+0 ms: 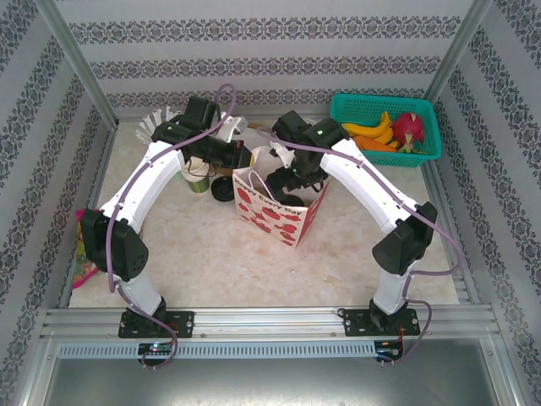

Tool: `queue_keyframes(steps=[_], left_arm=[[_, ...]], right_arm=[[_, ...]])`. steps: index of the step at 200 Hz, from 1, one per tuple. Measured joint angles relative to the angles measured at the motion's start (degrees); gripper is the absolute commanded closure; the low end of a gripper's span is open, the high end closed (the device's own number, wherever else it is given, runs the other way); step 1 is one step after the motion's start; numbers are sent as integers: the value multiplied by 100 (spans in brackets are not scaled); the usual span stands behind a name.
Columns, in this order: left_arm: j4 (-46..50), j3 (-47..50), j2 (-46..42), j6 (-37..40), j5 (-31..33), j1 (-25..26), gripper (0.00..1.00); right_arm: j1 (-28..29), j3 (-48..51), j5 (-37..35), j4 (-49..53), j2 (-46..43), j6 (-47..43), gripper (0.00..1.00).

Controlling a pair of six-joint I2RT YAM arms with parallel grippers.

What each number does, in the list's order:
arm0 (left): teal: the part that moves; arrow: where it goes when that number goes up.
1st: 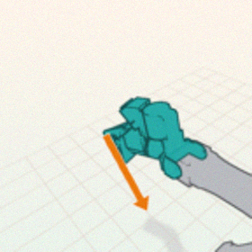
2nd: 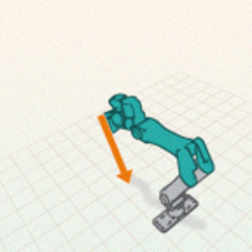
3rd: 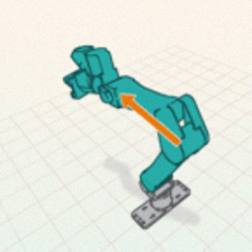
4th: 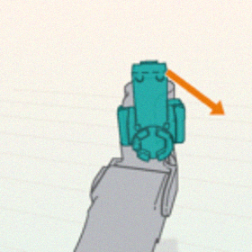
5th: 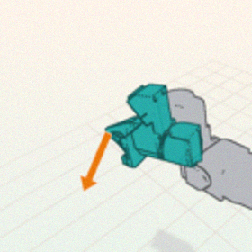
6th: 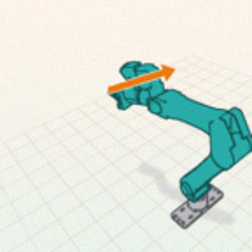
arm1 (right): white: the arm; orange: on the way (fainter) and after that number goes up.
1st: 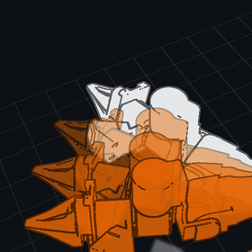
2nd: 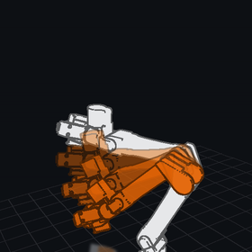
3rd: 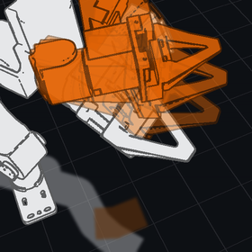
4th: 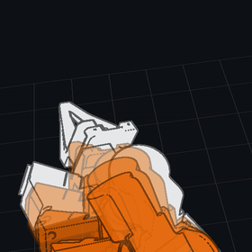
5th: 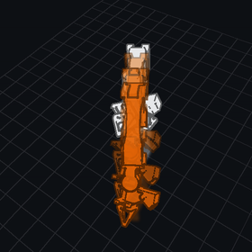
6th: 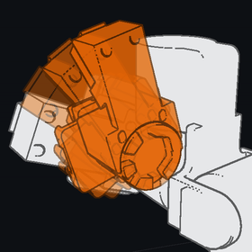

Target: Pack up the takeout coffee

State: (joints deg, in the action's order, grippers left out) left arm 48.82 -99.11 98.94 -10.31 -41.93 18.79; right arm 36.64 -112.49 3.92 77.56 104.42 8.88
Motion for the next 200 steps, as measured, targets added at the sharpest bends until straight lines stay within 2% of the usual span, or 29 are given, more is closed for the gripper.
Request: queue_keyframes(steps=[38, 85, 118, 147, 176, 200], left_arm=[[-17, 2, 0, -74, 37, 0, 100], [-223, 195, -57, -396, 105, 2, 100], [-299, 240, -129, -533, 188, 2, 100], [-328, 243, -155, -629, 210, 2, 100], [-345, 243, -155, -695, 214, 2, 100], [-343, 243, -155, -780, 212, 2, 100]], right_arm=[[2, -11, -63, -212, -461, 243, 2], [216, 160, -417, -1091, -1381, 876, 2], [328, 994, -929, -1631, -2170, 1338, 2], [262, 2168, -1399, -2144, -3010, 1836, 2], [-184, 3359, -1283, -2625, -3915, 2387, 2], [-293, 3838, -1226, -2721, -4352, 2861, 2]])
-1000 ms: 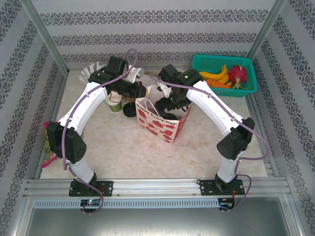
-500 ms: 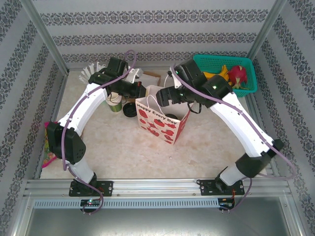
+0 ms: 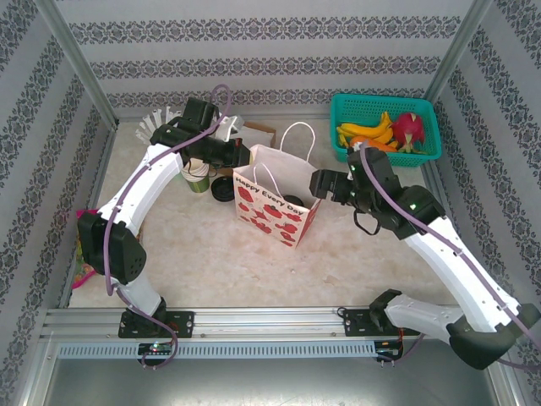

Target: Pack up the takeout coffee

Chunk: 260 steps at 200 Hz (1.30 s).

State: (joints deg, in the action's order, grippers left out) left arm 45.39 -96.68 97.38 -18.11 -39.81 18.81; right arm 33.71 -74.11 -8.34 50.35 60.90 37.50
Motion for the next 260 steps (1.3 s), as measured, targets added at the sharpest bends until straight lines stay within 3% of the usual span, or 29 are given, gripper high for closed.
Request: queue_keyframes(steps=[40, 86, 105, 152, 175, 222, 260], left_arm=[[-2, 0, 0, -155, 46, 0, 99], [-46, 105, -31, -304, 149, 0, 99], [-94, 140, -50, -369, 184, 0, 99], [-127, 260, -149, -472, 321, 0, 93], [-129, 326, -256, -476, 400, 0, 88], [-136, 442, -614, -490, 452, 0, 79], [-245, 610, -876, -492, 452, 0, 64]], right_arm=[[400, 404, -413, 87, -83, 879, 2], [555, 824, -774, 39, -4, 1513, 10], [555, 833, -713, -160, 160, 1539, 18], [555, 522, -549, -326, 807, 1204, 56], [551, 275, -518, -295, 1029, 931, 69], [330, -181, -374, -87, 1287, 299, 91], [94, -455, -142, 44, 1475, -197, 97]])
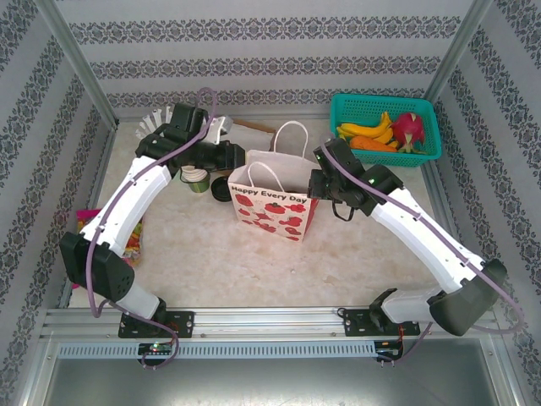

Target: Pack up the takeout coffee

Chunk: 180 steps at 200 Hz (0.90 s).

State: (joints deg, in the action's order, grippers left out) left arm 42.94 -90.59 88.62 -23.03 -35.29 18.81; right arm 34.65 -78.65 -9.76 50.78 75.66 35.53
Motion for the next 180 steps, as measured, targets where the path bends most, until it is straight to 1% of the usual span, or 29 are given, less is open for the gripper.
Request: queue_keyframes(steps=[18, 59, 66, 83, 90, 125, 157, 180], left_arm=[[-50, 118, -109, 0, 31, 0, 57], [-295, 466, -472, -101, 334, -7, 34], [-319, 538, -557, -131, 431, -9, 30], [-396, 699, -785, -181, 697, -20, 18], [-442, 761, -874, -208, 798, -31, 14], [-588, 1075, -1375, -295, 1519, -109, 0], [-603, 1283, -1825, -444, 2549, -201, 0], [-553, 1292, -2011, -623, 3139, -507, 0]], right_arm=[[-44, -98, 101, 2, 105, -245, 97], [-160, -164, 367, -98, 243, -739, 99], [-197, -205, 431, -114, 280, -815, 100], [-273, -278, 560, -173, 367, -1016, 100], [-308, -302, 627, -195, 413, -1113, 100], [-470, -492, 975, -317, 651, -1515, 100], [-566, -754, 1322, -398, 916, -1886, 100], [-568, -1032, 1506, -426, 1178, -2098, 100]])
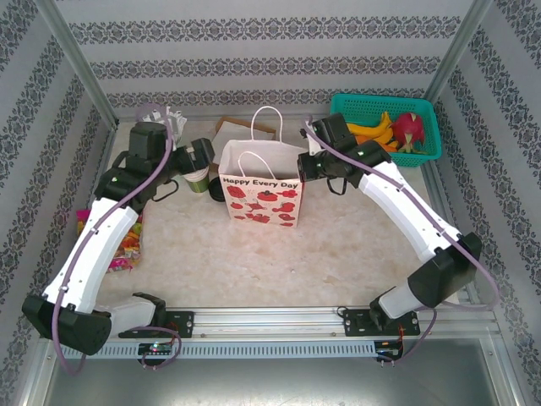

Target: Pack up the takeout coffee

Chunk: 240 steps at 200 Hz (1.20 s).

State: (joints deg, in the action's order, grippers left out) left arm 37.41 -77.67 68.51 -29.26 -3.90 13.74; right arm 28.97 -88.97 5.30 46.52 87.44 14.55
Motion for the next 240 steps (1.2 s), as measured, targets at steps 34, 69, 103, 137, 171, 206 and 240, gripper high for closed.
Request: queue_keyframes(steps=[34, 69, 103, 137, 171, 206, 240], left_arm=[[98, 35, -42, -186, 245, -748, 0], [94, 170, 20, -262, 273, -1255, 0], [42, 164, 380, -319, 361, -1388, 0], [79, -138, 1117, -732, 555, -1392, 10], [166, -417, 1797, -1445, 717, -1390, 17], [136, -415, 2039, -1976, 1023, -1386, 31], [-142, -411, 2079, -2280, 1473, -1386, 39]], right_arm=[[0, -468, 247, -26, 411, -107, 96], [0, -590, 284, -50, 551, -103, 74], [0, -461, -76, -291, 330, 111, 22], [-72, 577, -588, -1165, -807, 372, 2], [-302, 1600, -1049, -2175, -1847, 879, 2], [-448, 2188, -1294, -2599, -2227, 1248, 2], [-470, 2524, -1344, -2605, -2470, 1344, 2]])
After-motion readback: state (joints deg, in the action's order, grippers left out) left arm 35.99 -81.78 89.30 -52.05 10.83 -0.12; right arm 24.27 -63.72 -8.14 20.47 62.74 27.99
